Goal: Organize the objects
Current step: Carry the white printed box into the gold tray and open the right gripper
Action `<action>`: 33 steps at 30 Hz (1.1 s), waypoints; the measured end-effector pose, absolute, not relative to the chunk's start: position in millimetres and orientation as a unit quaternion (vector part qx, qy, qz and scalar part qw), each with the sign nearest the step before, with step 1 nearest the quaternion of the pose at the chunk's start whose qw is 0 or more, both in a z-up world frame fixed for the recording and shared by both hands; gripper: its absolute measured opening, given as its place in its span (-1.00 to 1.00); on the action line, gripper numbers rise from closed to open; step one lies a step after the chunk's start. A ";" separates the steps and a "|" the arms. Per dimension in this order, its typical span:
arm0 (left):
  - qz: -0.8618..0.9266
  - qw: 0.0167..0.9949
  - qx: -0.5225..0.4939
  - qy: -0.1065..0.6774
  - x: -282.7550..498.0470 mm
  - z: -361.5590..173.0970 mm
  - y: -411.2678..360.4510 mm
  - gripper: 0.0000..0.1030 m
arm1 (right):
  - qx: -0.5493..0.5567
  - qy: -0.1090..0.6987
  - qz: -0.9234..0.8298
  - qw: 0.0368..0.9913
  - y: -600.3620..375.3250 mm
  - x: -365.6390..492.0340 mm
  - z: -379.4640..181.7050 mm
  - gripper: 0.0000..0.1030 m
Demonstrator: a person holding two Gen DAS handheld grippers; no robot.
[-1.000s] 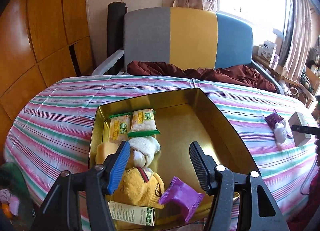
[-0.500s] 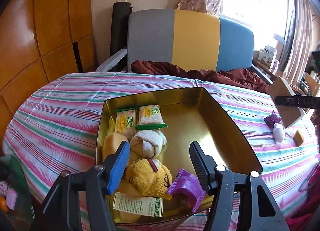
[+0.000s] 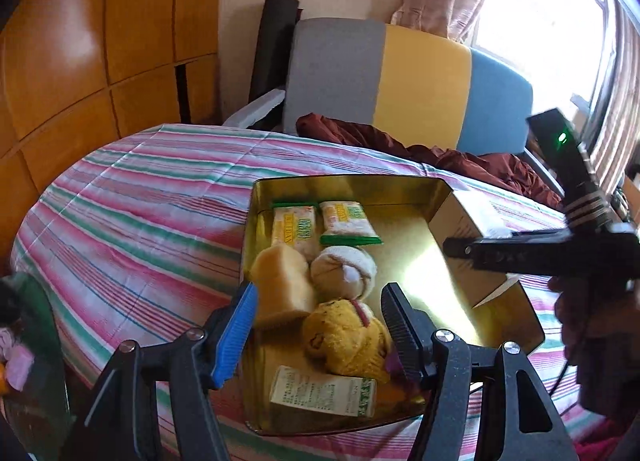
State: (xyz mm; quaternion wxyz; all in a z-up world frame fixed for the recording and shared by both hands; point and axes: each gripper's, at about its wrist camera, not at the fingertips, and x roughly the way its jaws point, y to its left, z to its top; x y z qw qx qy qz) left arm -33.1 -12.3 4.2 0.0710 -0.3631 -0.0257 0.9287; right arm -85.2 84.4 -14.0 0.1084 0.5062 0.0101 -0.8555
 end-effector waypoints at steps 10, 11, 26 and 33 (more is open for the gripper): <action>0.926 0.044 -0.371 -0.044 -33.3 -4.2 -36.9 0.26 | 0.554 -0.075 -0.813 0.163 62.3 -97.3 -55.6 0.09; 0.926 0.044 -0.371 -0.044 -33.2 -4.4 -36.8 0.26 | 0.552 -0.082 -0.813 0.168 62.4 -96.7 -55.8 0.09; 0.932 0.064 -0.356 -0.017 -27.6 11.6 -10.2 0.37 | 0.488 -0.109 -0.851 0.160 116.3 -58.5 -6.6 0.14; 0.934 0.088 -0.345 0.005 -23.6 23.0 11.4 0.44 | 0.463 -0.098 -0.874 0.114 169.3 -36.1 11.6 0.29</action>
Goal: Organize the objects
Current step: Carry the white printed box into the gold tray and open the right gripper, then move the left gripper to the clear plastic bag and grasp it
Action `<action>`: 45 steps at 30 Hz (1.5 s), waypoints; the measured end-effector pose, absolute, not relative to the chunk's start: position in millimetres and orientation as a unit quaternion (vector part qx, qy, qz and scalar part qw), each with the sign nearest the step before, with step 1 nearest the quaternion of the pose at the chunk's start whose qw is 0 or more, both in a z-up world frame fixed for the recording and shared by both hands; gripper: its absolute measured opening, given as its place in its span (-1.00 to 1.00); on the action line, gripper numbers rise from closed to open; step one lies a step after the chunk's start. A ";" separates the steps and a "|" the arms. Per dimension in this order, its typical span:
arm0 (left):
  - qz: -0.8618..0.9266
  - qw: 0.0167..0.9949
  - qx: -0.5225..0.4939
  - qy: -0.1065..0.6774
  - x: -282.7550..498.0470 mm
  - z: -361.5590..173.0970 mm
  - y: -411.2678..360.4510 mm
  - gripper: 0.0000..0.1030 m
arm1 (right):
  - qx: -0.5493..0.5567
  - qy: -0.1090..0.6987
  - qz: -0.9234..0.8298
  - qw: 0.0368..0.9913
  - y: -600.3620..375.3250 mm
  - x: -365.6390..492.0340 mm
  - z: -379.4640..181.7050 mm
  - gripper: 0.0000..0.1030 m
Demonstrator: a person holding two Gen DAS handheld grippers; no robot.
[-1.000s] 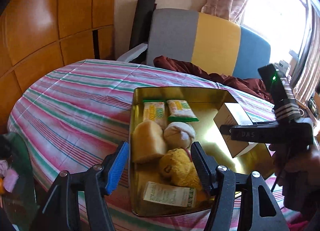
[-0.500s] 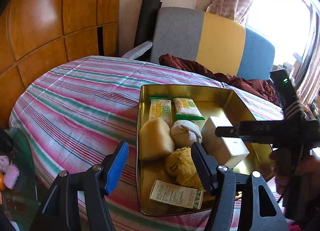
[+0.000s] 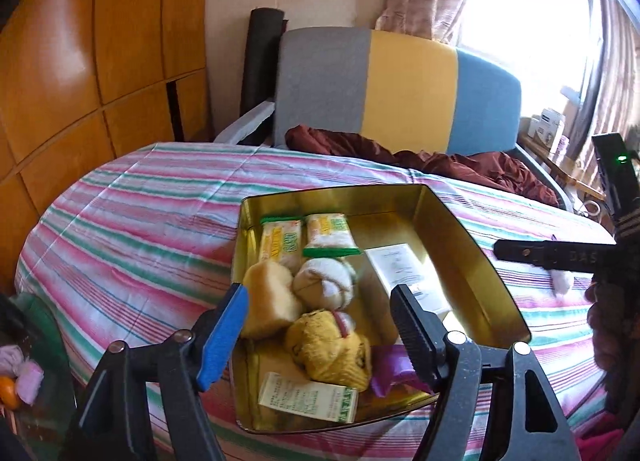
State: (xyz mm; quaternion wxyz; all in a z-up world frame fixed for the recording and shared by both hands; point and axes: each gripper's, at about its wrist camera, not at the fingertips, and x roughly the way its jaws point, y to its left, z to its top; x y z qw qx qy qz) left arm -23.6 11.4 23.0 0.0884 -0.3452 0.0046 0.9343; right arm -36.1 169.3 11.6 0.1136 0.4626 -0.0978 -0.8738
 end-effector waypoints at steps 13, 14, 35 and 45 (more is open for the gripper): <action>0.930 0.147 -0.334 0.053 -20.9 36.7 67.5 0.45 | 0.428 -0.119 -0.895 -0.043 315.7 -11.1 32.9 0.30; 0.928 0.152 -0.334 0.056 -21.6 37.1 72.3 0.45 | 0.426 -0.119 -0.895 -0.057 327.6 -9.6 33.1 0.30; 0.895 0.240 -0.355 0.121 -35.8 30.1 195.0 0.44 | 0.380 -0.242 -0.864 -0.226 478.1 30.1 2.0 0.30; 0.870 0.280 -0.384 0.134 -44.0 12.7 252.3 0.44 | 0.361 -0.320 -0.839 -0.250 505.6 49.2 -2.6 0.30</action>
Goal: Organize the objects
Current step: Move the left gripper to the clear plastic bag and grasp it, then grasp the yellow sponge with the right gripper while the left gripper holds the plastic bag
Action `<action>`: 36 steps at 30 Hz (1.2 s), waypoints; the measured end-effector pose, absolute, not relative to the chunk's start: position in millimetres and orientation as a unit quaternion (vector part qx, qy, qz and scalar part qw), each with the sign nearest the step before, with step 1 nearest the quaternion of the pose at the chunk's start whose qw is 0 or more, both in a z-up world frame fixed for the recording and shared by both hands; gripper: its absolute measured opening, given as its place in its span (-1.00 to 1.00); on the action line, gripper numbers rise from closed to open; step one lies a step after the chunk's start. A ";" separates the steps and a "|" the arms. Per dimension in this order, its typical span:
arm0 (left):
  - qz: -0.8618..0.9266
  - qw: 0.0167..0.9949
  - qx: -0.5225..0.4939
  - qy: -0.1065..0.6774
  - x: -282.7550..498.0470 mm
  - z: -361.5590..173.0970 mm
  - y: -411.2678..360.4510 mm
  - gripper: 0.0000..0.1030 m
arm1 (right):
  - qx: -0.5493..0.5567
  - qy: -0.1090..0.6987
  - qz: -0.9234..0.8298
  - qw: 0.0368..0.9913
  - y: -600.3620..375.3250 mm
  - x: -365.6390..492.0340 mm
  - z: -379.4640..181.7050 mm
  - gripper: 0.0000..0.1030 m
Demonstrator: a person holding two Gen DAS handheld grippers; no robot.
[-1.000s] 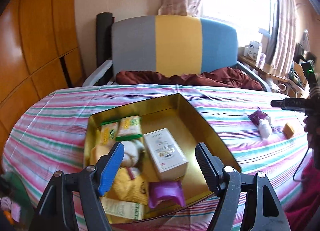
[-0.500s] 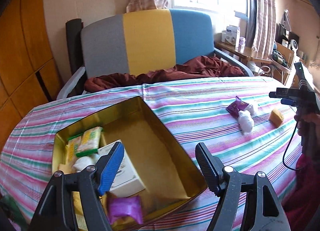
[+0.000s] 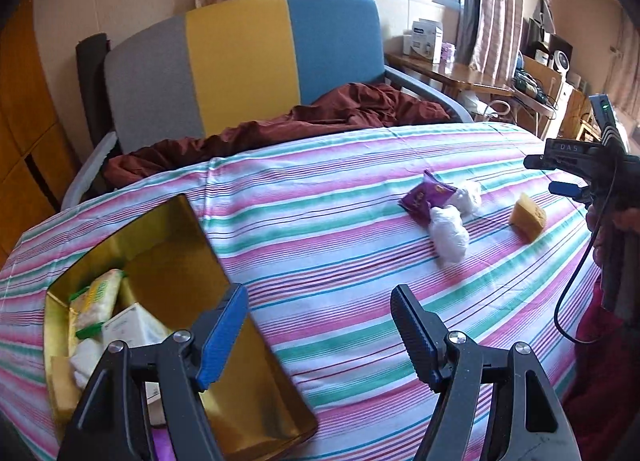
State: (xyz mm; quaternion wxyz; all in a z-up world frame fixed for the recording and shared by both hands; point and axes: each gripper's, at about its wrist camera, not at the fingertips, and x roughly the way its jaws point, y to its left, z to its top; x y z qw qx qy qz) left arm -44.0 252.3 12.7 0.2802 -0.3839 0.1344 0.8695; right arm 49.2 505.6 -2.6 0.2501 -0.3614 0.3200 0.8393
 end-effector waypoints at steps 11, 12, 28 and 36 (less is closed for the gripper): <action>0.837 0.342 -0.405 0.136 -59.4 -2.2 329.0 0.44 | -0.340 0.375 0.822 0.259 523.0 63.0 -4.9 0.30; 0.833 0.347 -0.409 0.135 -61.6 -4.8 336.5 0.44 | -0.341 0.377 0.822 0.258 523.1 62.7 -5.5 0.30; 0.778 0.365 -0.495 0.129 -106.9 -70.4 432.7 -0.07 | -0.353 0.361 0.827 0.247 519.2 53.8 -7.4 0.31; 0.786 0.371 -0.479 0.126 -92.8 -76.4 400.1 -0.34 | -0.359 0.359 0.823 0.256 522.4 52.8 -10.7 0.31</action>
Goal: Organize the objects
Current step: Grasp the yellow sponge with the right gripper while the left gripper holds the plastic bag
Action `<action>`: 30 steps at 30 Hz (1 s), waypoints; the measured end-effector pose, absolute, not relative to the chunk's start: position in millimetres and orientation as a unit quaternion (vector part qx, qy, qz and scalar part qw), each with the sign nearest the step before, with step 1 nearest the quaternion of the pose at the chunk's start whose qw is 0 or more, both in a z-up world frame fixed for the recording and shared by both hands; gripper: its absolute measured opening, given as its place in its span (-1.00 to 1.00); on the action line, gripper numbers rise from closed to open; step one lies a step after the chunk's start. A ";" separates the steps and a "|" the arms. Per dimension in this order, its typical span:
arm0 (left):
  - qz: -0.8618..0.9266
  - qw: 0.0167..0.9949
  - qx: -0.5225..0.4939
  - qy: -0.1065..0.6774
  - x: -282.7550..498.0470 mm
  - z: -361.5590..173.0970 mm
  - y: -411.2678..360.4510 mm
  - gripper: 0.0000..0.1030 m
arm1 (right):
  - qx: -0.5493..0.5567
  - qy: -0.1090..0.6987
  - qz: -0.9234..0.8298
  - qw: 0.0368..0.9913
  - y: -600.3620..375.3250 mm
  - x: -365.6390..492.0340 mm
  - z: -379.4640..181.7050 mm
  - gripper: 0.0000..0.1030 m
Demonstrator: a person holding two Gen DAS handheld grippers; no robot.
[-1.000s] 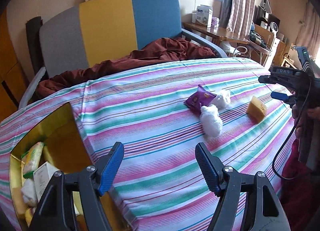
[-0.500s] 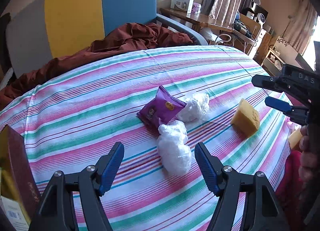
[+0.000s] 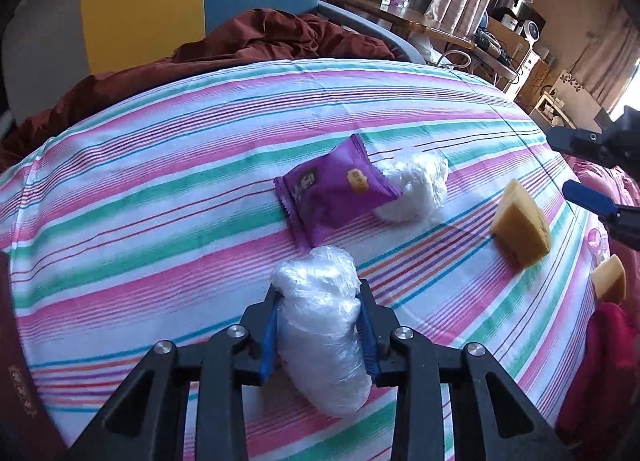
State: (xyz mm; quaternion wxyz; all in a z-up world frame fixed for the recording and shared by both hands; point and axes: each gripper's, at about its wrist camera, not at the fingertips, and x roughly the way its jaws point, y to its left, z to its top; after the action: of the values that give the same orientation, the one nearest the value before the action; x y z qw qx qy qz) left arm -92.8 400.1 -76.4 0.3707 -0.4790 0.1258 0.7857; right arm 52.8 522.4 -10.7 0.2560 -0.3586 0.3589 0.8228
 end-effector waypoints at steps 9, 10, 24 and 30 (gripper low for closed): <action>0.797 0.372 -0.463 0.109 -40.3 -78.1 328.8 -0.34 | -0.351 0.406 0.793 0.290 546.9 68.8 -21.9 0.30; 0.797 0.373 -0.463 0.109 -37.3 -78.1 324.3 -0.34 | -0.353 0.405 0.791 0.293 547.6 68.9 -22.8 0.32; 0.802 0.378 -0.450 0.111 -31.5 -79.1 312.9 -0.31 | -0.502 0.208 0.783 0.302 506.7 17.0 -51.1 0.60; 0.805 0.378 -0.444 0.111 -29.0 -79.5 311.6 -0.30 | -0.531 0.189 0.766 0.308 508.7 14.0 -64.7 0.46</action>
State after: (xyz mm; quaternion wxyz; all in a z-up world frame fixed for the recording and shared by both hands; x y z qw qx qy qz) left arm -29.0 311.6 -79.5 0.3785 -0.4439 0.1108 0.8047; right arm 14.0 508.7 -64.7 0.3081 -0.5312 0.1889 0.7663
